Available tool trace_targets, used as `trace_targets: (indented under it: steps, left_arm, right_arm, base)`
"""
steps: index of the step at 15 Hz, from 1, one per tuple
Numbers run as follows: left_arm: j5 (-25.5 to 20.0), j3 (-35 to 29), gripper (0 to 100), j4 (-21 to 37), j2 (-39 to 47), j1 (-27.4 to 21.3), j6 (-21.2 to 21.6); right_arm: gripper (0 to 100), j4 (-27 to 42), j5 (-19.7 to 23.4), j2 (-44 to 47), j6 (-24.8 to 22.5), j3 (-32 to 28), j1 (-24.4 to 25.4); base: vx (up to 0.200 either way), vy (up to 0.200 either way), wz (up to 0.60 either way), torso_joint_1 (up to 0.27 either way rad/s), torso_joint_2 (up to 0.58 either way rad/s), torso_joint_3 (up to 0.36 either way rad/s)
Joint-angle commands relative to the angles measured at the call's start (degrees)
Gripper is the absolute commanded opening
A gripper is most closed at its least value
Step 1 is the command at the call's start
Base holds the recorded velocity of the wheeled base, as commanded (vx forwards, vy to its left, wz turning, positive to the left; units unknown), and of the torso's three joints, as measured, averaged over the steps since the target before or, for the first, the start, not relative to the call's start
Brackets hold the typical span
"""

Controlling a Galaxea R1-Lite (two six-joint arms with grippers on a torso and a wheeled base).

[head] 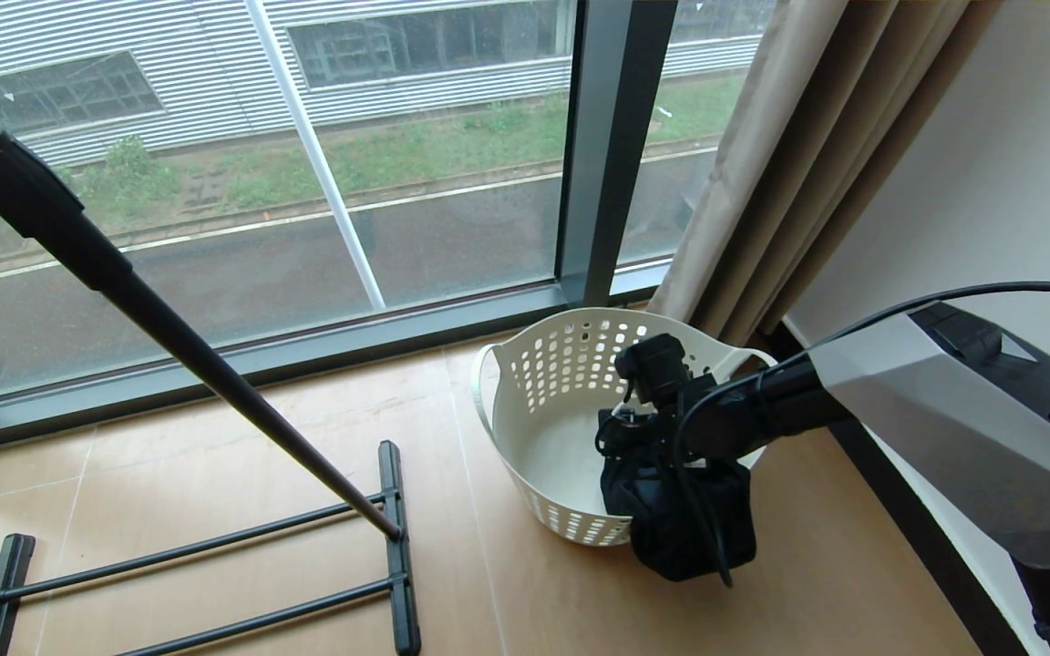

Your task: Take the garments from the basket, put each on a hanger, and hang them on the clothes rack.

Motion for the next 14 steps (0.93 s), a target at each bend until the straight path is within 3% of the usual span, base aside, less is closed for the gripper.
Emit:
trace_targets:
  steps: [1, 12, 13, 14]
  left_arm:
    - [0.0, 0.0, 100, 0.0, 0.1, 0.0, 0.0]
    - [0.0, 0.0, 100, 0.0, 0.1, 0.0, 0.0]
    - [0.0, 0.0, 100, 0.0, 0.1, 0.0, 0.0]
    - [0.0, 0.0, 100, 0.0, 0.1, 0.0, 0.0]
  right_arm:
    - [100, -0.1, 0.0, 0.6, -0.1, -0.3, -0.3]
    - [100, -0.1, -0.1, 4.2, -0.1, -4.9, -1.8]
    - [0, -0.1, -0.1, 4.2, -0.1, -5.2, -1.8]
    - [0, -0.2, 0.0, 4.2, 0.1, -5.2, -1.7]
  base:
    - [0.0, 0.0, 0.0, 0.0, 0.0, 0.0]
    - [0.0, 0.0, 0.0, 0.0, 0.0, 0.0]
    - [0.0, 0.0, 0.0, 0.0, 0.0, 0.0]
    - [0.0, 0.0, 0.0, 0.0, 0.0, 0.0]
